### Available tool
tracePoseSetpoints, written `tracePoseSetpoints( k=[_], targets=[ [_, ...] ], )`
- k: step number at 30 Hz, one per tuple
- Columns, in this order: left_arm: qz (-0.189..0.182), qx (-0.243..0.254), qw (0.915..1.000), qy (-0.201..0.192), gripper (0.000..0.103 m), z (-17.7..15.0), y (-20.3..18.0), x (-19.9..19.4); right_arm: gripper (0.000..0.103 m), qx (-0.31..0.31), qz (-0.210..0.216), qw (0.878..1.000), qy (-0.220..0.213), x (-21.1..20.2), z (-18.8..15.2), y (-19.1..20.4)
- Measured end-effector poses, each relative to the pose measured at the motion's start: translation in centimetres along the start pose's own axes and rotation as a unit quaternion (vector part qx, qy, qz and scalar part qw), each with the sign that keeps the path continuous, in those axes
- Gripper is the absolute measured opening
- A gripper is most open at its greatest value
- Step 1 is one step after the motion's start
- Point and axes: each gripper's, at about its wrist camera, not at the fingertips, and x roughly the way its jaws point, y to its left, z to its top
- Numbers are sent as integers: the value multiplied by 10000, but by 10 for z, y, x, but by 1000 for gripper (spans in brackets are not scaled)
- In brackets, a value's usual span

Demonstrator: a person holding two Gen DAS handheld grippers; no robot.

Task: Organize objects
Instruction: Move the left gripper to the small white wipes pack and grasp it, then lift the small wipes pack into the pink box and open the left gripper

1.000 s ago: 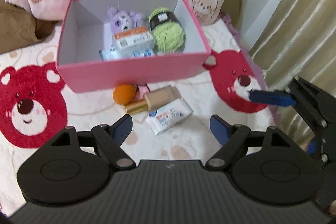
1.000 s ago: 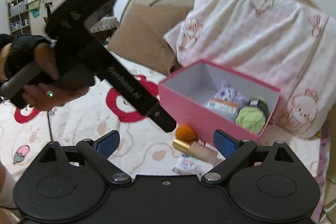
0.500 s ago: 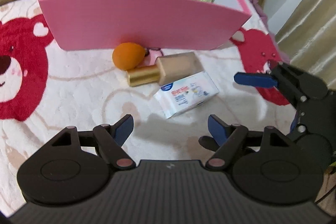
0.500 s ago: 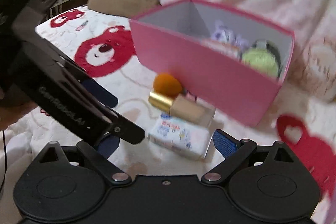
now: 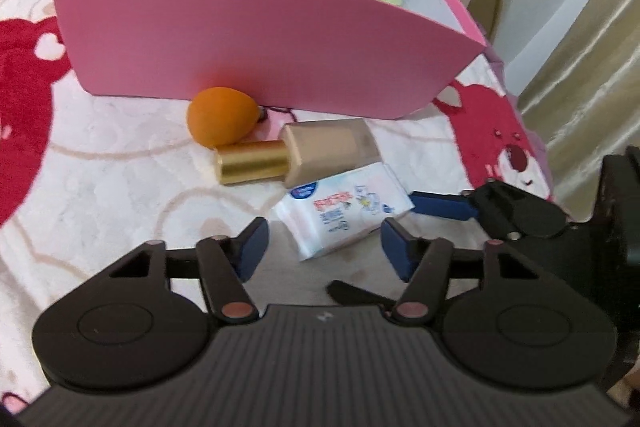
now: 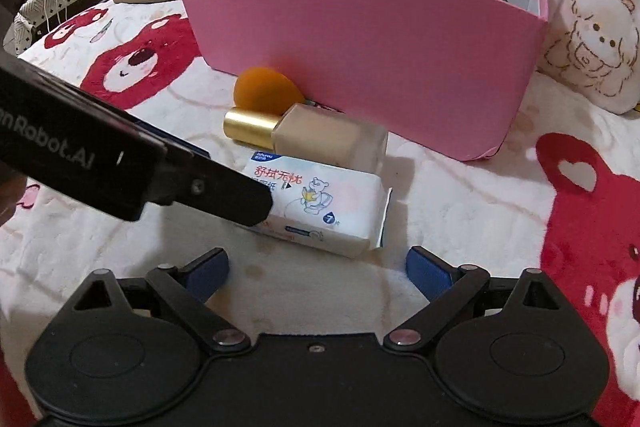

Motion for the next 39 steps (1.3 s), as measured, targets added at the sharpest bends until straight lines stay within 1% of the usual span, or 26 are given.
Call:
tracePoseSetpoints(
  k=[1,2,3,4,5,7,8,10,13,14,16,18,20,22,23,24,28,29,30,31,34,35,37,39],
  targets=[
    [-50,8,10000,9,47,0,0,1,97,7,36,10000,-27,-2,0,1],
    [-180,27,9998,39,45,-1,-1,3,95,13,103,9999,-70,-4,1,1],
    [-280,19,9996,82,43,-1,0,5,89,9,178,9998,-119,-8,2,3],
    [-286,-31,9995,113,42,-2,1,6,87,-5,249,9996,-143,-11,2,4],
    [-304,-75,9994,143,42,-3,1,5,87,-33,241,9996,-151,-14,3,8],
    [-392,-226,9988,211,42,-5,3,1,84,-48,106,9999,-13,-19,7,15],
    [-441,-379,9979,280,42,-6,5,-2,83,-22,104,9999,53,-23,8,18],
    [-404,-578,9970,322,42,-10,8,-6,83,-79,169,9998,-15,-31,8,24],
    [-109,-442,9987,244,42,-18,6,-8,83,-414,256,9988,57,-28,5,35],
    [-33,-400,9990,185,42,-20,5,-8,83,-464,218,9986,105,-23,4,37],
    [96,-367,9992,122,42,-22,5,-8,83,-428,123,9987,240,-13,2,37],
    [321,-328,9989,83,44,-23,4,-5,84,-311,127,9991,240,-8,2,32],
    [333,-274,9990,74,44,-24,4,-3,89,-249,40,9996,140,-6,1,29],
    [346,-5,9994,57,44,-24,-2,-3,98,-388,-169,9991,65,-1,0,29],
    [336,141,9993,41,44,-24,-6,-4,98,-385,-167,9991,35,1,-1,28],
    [342,137,9993,44,44,-23,-6,-5,98,-308,-129,9994,20,1,-2,26],
    [188,-106,9996,180,45,-22,1,-5,98,-60,-28,10000,51,-6,3,24],
    [120,-180,9996,204,45,-21,4,-5,97,54,132,9999,52,-9,4,24],
    [36,-265,9993,250,43,-20,8,-4,91,101,282,9995,46,-11,2,25],
    [-20,-320,9991,280,45,-20,9,-4,85,107,342,9994,33,-16,-1,27],
    [-138,-575,9977,345,45,-19,17,-3,76,-90,54,9999,-13,-20,3,41],
    [-182,-639,9972,344,45,-20,19,-4,75,-162,-3,9999,-31,-20,4,45],
    [-255,-726,9965,326,45,-23,22,-9,75,-118,30,9999,11,-21,3,46],
    [-302,-700,9967,276,45,-25,23,-16,75,-106,51,9999,97,-20,2,48]
  ],
)
